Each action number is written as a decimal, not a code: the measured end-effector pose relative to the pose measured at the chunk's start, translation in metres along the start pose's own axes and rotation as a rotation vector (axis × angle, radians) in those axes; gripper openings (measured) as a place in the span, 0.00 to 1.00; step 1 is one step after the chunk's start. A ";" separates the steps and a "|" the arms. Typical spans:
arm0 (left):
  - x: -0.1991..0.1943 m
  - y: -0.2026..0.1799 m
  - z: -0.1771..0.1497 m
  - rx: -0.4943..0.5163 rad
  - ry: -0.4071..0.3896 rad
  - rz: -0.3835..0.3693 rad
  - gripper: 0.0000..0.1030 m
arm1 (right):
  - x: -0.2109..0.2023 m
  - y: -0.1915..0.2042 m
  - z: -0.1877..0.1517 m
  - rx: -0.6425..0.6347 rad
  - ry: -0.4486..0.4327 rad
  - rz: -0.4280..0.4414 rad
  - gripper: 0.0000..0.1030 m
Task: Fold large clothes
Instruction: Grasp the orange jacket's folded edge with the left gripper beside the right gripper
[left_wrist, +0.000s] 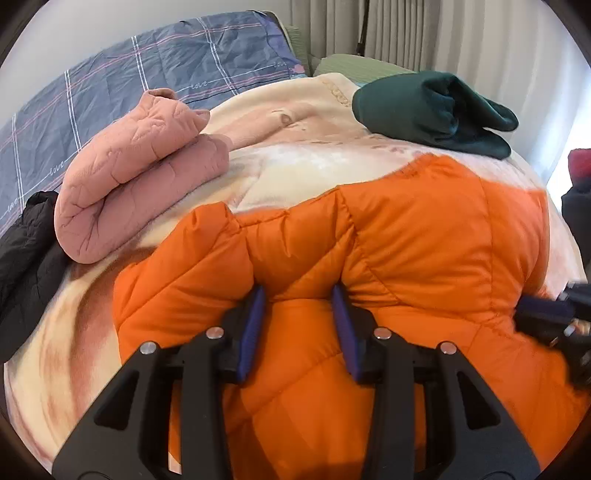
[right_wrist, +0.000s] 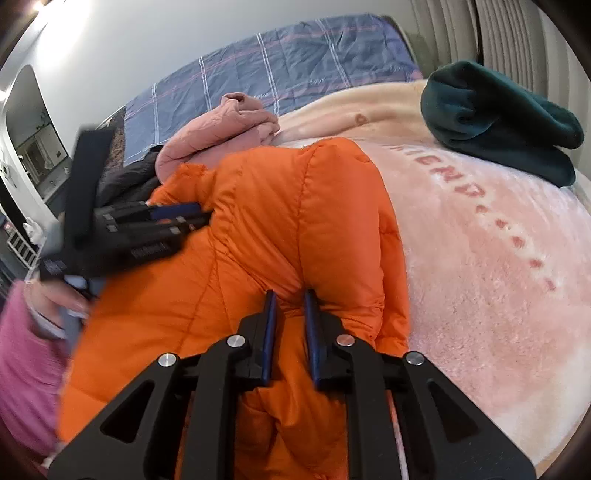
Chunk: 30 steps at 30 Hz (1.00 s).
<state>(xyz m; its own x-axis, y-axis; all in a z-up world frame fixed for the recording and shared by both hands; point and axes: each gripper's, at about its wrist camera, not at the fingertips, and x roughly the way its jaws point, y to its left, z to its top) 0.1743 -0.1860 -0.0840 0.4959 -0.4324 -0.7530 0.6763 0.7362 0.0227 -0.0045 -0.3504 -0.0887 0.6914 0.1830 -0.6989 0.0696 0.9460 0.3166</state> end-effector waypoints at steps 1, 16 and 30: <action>-0.001 0.001 0.000 -0.003 0.002 -0.004 0.39 | -0.007 0.001 0.008 0.003 -0.003 0.012 0.16; 0.004 -0.003 0.001 0.011 -0.015 0.001 0.38 | 0.073 -0.018 0.053 -0.082 -0.010 -0.111 0.23; 0.009 -0.006 -0.002 0.021 -0.030 0.012 0.39 | 0.068 -0.009 0.052 -0.094 -0.016 -0.143 0.32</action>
<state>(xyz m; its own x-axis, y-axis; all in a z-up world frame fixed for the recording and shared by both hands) 0.1737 -0.1927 -0.0919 0.5199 -0.4396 -0.7324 0.6814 0.7305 0.0452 0.0794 -0.3601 -0.1058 0.6907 0.0410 -0.7220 0.1012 0.9831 0.1527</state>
